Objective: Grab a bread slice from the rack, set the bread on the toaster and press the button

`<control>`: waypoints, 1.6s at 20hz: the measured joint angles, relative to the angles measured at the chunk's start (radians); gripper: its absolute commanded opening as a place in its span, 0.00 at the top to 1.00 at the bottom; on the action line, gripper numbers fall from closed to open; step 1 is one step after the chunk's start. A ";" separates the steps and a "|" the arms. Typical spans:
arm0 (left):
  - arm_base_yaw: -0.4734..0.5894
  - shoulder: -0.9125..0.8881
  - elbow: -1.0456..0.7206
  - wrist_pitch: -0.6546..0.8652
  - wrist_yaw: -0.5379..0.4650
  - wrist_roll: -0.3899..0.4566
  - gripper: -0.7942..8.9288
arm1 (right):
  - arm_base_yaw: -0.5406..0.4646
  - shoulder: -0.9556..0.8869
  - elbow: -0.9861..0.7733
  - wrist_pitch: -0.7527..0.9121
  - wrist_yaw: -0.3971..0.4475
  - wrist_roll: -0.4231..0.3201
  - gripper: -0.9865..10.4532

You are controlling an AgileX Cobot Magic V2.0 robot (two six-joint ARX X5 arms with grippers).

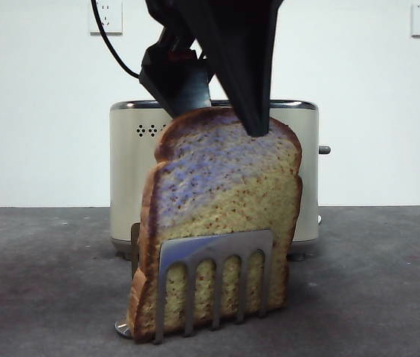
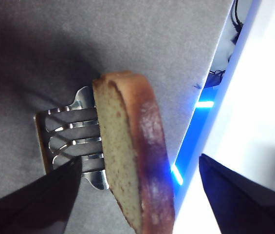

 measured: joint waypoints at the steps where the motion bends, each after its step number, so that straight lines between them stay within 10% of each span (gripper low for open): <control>1: 0.000 0.000 0.000 0.000 -0.009 0.000 0.74 | 0.000 0.000 0.000 0.000 0.000 0.000 0.91; 4: 0.000 0.000 0.000 -0.001 -0.013 0.001 0.90 | 0.000 0.000 0.000 0.000 0.000 0.000 0.91; 18: 0.007 -0.002 0.044 -0.071 -0.037 0.039 0.93 | 0.000 0.000 0.000 -0.001 0.030 -0.001 0.91; 32: 0.009 -0.005 0.557 -0.217 -0.106 0.317 0.93 | 0.000 0.000 0.000 -0.077 0.089 -0.042 0.91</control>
